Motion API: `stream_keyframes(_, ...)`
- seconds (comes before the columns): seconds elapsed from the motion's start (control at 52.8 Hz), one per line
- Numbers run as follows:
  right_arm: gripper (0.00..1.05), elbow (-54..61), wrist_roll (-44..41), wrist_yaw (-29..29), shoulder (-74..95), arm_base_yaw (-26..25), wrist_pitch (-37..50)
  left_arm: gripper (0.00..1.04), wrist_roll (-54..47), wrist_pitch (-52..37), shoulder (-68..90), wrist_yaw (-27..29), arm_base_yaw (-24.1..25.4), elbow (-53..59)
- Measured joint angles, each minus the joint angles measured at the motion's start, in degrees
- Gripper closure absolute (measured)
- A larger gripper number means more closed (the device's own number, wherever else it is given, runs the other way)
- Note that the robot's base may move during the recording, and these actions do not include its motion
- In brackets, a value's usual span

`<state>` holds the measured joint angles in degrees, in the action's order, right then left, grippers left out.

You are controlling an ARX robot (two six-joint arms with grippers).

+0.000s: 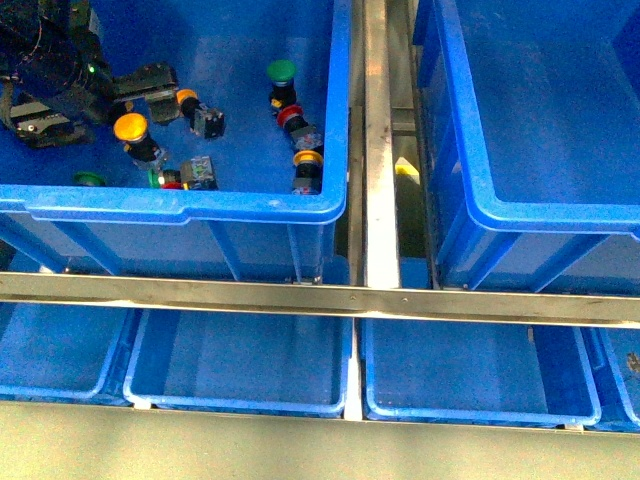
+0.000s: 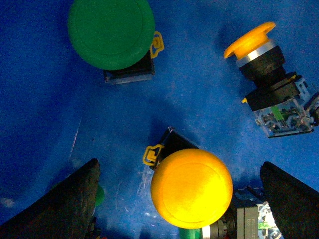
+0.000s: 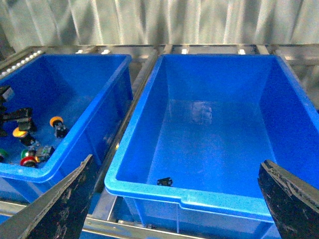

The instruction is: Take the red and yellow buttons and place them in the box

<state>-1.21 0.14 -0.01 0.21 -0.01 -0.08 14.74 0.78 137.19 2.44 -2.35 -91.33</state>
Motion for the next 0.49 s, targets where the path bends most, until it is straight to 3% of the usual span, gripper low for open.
stream_keyframes(0.36, 0.07, 0.0, 0.0, 0.0, 0.0, 0.0, 0.0, 0.09, 0.3, 0.8, 0.5, -1.2, 0.0, -1.1)
stream_keyframes(0.493, 0.07, 0.0, 0.0, 0.0, 0.0, 0.0, 0.0, 0.3, 0.6, 1.2, 0.9, -2.0, 0.0, -1.3)
